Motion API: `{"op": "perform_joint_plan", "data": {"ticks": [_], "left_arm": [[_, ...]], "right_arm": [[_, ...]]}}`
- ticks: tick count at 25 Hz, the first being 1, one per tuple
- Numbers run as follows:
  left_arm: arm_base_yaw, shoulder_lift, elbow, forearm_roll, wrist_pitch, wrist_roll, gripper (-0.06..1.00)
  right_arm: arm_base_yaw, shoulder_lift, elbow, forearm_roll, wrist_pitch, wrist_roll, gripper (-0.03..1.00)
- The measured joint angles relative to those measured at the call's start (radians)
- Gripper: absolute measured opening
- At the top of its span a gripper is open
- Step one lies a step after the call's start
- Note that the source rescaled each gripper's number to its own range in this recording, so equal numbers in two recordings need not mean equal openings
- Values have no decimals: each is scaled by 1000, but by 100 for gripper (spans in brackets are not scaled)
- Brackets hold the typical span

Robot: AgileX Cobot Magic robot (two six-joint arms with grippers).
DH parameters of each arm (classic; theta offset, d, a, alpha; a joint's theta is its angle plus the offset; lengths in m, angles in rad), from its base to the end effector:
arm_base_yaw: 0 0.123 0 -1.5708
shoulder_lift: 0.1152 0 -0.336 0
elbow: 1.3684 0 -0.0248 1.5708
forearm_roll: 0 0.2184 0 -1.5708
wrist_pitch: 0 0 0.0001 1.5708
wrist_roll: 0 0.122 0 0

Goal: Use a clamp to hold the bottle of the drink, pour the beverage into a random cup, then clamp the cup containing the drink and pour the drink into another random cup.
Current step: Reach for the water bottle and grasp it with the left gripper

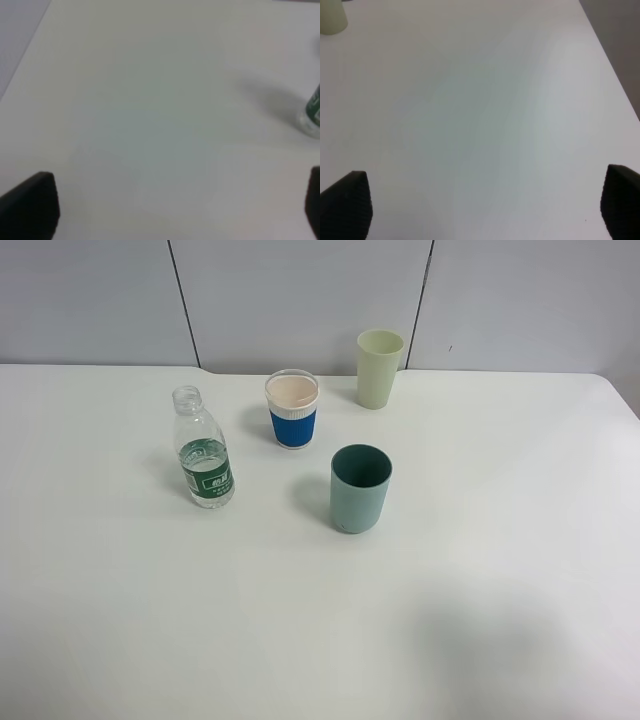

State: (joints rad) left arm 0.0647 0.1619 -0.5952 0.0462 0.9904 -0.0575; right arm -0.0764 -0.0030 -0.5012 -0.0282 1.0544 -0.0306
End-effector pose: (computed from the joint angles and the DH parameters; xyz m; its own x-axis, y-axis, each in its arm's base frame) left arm -0.0376 0.0023 0.2898 -0.4480 -0.0612 -0.8919 -0.1134 0.9935 -0.0112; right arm -0.0574 0.0014 0.2484 -0.4491 -0.0103 -0.8934 0.0783 0.9956 -0.0508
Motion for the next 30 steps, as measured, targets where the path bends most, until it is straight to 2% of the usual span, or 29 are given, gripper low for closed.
{"op": "perform_joint_plan", "data": {"ticks": [4, 12, 18, 25, 30], "left_arm": [[-40, 123, -13, -46, -20, 20, 100], [-171, 366, -13, -36, -38, 43, 100], [-206, 552, 4, -53, -85, 85, 100], [-207, 707, 116, -129, -248, 130, 100], [-207, 737, 200, -156, -457, 136, 100]], "right_arm": [[0, 0, 0, 0, 0, 0, 70], [0, 0, 0, 0, 0, 0, 70], [0, 0, 0, 0, 0, 0, 70], [0, 0, 0, 0, 0, 0, 70], [0, 0, 0, 0, 0, 0, 70]]}}
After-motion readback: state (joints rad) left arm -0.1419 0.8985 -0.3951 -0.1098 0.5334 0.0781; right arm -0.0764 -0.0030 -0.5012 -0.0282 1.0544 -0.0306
